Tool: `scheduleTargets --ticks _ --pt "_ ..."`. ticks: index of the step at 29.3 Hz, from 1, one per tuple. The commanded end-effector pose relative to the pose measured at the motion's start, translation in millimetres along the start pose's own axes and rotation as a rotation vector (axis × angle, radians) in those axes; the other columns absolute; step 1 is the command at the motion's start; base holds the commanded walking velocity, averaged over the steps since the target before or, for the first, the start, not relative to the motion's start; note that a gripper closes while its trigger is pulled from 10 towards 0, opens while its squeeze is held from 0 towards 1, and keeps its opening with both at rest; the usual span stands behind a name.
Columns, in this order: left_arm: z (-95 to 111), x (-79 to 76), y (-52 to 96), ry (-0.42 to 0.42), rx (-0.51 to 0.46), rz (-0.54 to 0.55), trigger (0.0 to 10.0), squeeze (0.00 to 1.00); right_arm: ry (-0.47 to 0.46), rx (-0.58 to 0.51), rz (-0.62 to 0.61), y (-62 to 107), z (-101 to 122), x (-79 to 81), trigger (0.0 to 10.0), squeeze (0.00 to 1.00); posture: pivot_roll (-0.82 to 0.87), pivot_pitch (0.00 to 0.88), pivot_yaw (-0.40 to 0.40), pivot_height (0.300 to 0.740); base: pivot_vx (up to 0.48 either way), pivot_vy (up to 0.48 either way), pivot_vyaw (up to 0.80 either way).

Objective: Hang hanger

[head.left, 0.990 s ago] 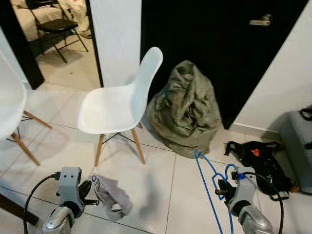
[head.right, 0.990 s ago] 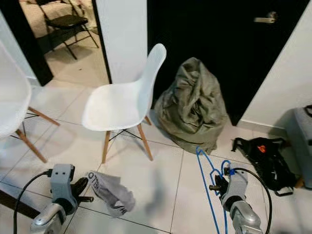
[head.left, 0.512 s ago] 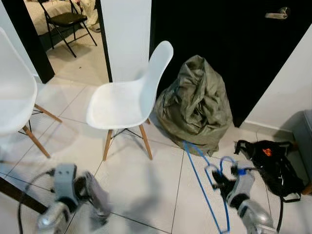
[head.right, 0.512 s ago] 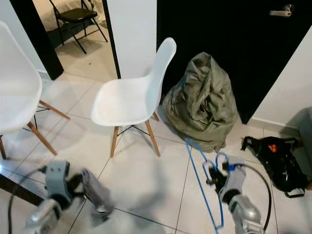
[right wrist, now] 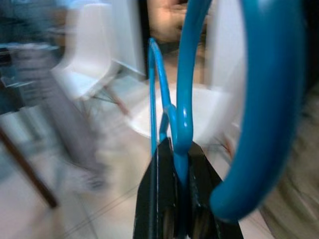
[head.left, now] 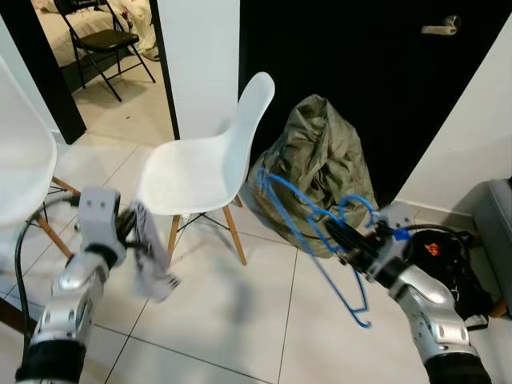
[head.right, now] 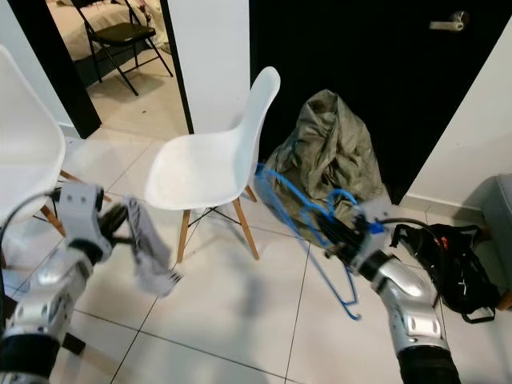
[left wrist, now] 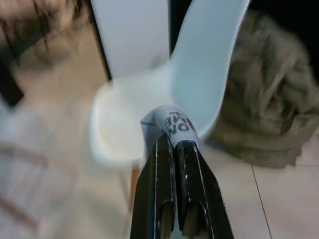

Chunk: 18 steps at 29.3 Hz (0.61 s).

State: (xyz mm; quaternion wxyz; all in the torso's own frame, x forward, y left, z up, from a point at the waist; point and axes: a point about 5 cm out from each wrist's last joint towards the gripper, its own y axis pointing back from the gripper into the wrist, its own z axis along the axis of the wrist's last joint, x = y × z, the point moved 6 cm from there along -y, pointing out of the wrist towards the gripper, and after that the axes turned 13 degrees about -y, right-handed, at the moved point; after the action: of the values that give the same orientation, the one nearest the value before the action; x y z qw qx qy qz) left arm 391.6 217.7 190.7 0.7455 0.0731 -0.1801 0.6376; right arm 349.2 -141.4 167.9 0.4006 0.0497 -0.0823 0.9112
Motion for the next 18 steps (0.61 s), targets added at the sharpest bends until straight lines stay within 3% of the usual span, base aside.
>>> scheduleTargets --ticks 1,2,4,7,11,16,18 --pt "21.1 15.8 -3.0 -0.091 -0.022 -0.008 10.0 0.00 0.008 0.004 0.176 -19.2 8.1 43.0 10.0 0.00 0.02 0.120 -0.027 0.740 0.000 0.000 0.80" --pt "31.6 19.6 -5.8 -0.115 -0.042 -0.013 10.0 0.00 0.013 0.002 0.220 -23.3 11.1 54.7 10.0 0.00 0.02 0.120 -0.027 0.740 0.000 0.000 0.80" --pt "31.6 19.6 -5.8 -0.115 -0.042 -0.013 10.0 0.00 0.013 0.002 0.220 -23.3 11.1 54.7 10.0 0.00 0.02 0.120 -0.027 0.740 0.000 0.000 0.80" --pt "50.8 25.7 -11.7 -0.142 -0.078 -0.019 10.0 0.00 0.014 -0.021 0.260 -30.8 19.8 67.5 10.0 0.00 0.03 0.115 -0.028 0.740 0.000 0.000 0.80" --pt "63.4 24.9 -16.3 -0.167 -0.095 -0.040 10.0 0.00 0.009 -0.035 0.266 -34.3 24.8 70.8 10.0 0.00 0.03 0.113 -0.029 0.740 0.000 0.000 0.80" --pt "74.3 17.7 -19.7 -0.161 -0.122 -0.079 10.0 0.00 -0.011 -0.065 0.249 -35.1 32.4 70.1 10.0 0.00 0.03 0.117 -0.024 0.740 0.000 0.000 0.24" --pt "85.5 -1.6 -19.2 -0.153 -0.151 -0.184 10.0 0.00 -0.017 -0.062 0.233 -28.6 40.0 68.2 10.0 0.00 0.03 0.123 -0.018 0.740 0.000 0.000 0.00"
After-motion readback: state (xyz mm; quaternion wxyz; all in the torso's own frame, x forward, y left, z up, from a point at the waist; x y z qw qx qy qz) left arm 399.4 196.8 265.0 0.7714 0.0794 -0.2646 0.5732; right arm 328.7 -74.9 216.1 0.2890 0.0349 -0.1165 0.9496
